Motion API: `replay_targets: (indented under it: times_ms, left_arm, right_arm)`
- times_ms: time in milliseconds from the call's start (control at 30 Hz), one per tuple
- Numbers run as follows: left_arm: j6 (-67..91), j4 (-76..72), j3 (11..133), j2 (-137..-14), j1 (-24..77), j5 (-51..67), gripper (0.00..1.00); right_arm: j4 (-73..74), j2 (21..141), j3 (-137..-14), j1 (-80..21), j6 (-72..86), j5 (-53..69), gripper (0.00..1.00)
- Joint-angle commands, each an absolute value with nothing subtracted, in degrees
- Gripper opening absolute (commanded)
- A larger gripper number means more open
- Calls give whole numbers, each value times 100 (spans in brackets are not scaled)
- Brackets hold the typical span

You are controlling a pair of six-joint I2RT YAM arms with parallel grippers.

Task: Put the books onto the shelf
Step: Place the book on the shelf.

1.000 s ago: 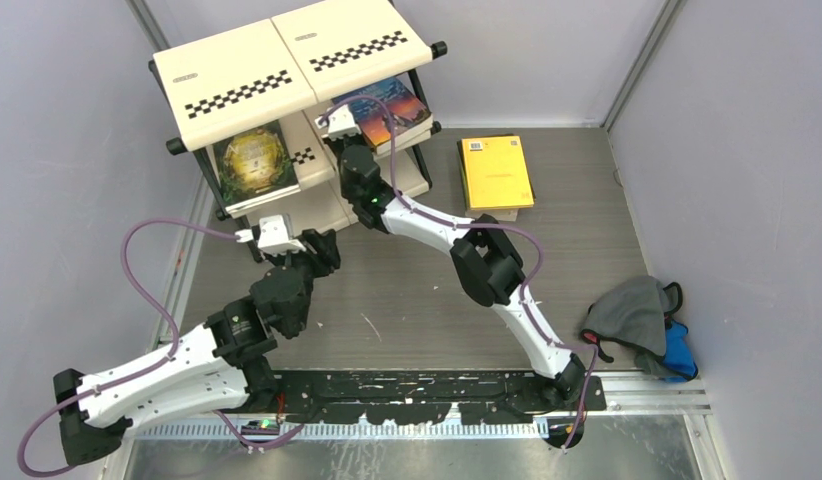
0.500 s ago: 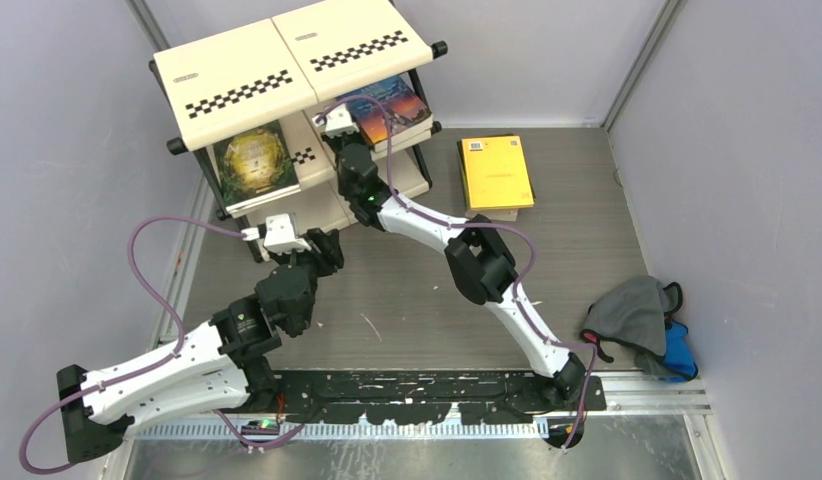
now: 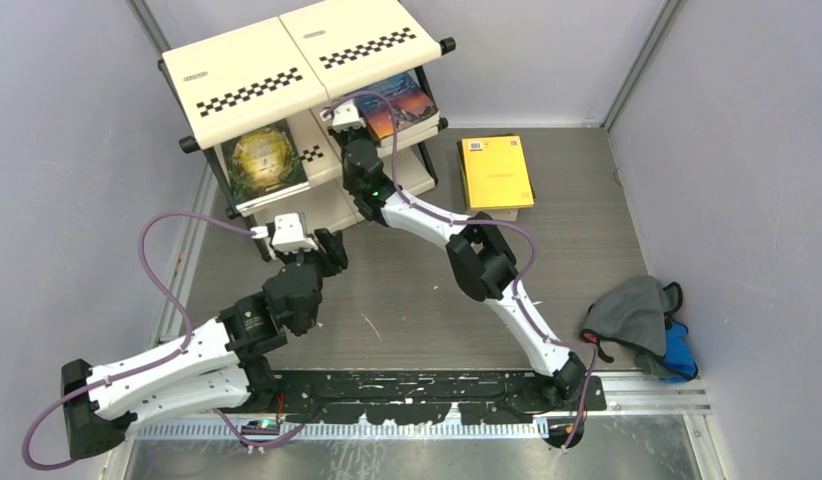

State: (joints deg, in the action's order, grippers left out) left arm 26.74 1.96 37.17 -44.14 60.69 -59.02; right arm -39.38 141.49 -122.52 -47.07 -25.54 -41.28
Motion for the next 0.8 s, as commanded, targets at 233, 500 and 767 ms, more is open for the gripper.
replay_targets:
  times_ms: [233, 500, 767]
  left_arm:
    - [2667, -119, 4008, -4479, 6086, -6107, 56]
    - [2667, -16, 4000, -4309, 6090, -6223, 56]
    - [2528, -17, 4024, -4054, 6082, -6376, 57]
  right_arm:
    - [-4735, 13518, -11561, -4534, -2676, -4023, 15]
    - [-4920, 13174, -11057, -4827, -2791, -3909, 23]
    - [-5215, 12468, -10152, -5172, -2814, -4140, 30]
